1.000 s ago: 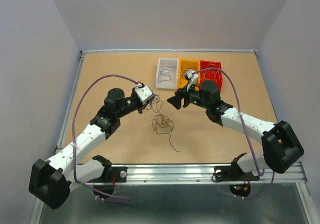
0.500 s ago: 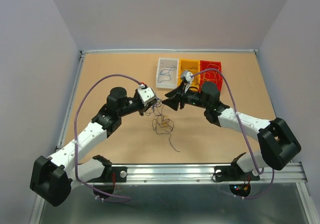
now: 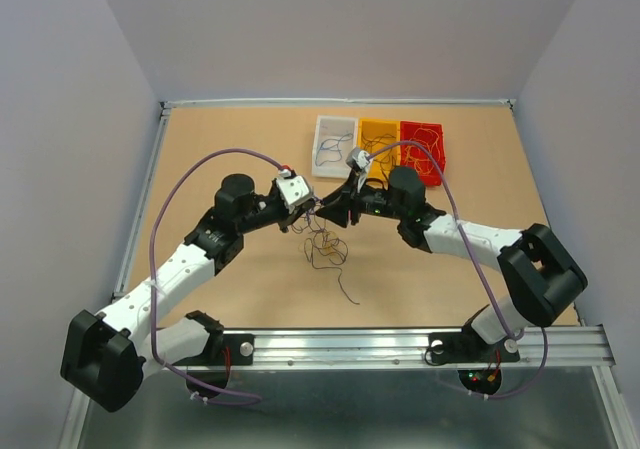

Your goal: Untangle the cables

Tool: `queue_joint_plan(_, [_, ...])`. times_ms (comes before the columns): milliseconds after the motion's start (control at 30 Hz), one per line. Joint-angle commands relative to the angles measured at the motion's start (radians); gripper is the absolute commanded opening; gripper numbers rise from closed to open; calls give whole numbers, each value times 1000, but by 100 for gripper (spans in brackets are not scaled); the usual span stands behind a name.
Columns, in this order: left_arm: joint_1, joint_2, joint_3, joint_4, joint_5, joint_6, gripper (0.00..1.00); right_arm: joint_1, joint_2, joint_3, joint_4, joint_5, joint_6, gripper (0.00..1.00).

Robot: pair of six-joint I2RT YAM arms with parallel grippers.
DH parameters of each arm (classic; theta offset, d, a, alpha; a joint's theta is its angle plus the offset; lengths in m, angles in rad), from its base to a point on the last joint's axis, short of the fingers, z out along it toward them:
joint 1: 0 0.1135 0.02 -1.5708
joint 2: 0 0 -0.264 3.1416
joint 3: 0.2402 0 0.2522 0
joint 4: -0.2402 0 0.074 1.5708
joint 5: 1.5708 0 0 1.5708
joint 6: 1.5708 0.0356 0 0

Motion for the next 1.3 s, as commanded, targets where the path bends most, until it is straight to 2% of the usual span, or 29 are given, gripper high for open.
queue_joint_plan(0, [6,7,55,11,27,12,19,20,8,82,64,-17,1,45])
queue_joint_plan(200, [4,21,63,2,33,12,19,30,-1,76,73,4,4,43])
queue_joint_plan(333, [6,21,66,-4,47,16,19,32,4,79,75,32,5,21])
queue_joint_plan(367, [6,16,66,-6,49,16,19,32,4,79,75,32,6,21])
queue_joint_plan(433, [6,4,64,-6,47,18,19,32,1,76,73,52,4,10])
queue_joint_plan(467, [6,1,61,-6,47,20,22,32,-7,70,73,64,4,3])
queue_joint_plan(500, [4,-7,59,-1,44,20,24,32,-13,66,75,69,4,1])
queue_joint_plan(633, [6,-20,44,25,-32,4,41,32,-42,43,76,93,1,1])
queue_joint_plan(667, [6,-22,41,34,-52,-2,48,32,-52,37,78,103,2,1])
queue_joint_plan(767, [7,-36,29,69,-138,-26,58,32,-64,31,78,109,9,0])
queue_joint_plan(867, [24,-59,9,109,-175,-46,62,32,-79,20,84,147,21,1])
queue_joint_plan(1100, [38,-42,12,112,-171,-45,61,32,-119,-7,93,208,41,1])
queue_joint_plan(1267, [43,-34,3,114,-119,-16,62,32,-160,-48,129,250,62,1])
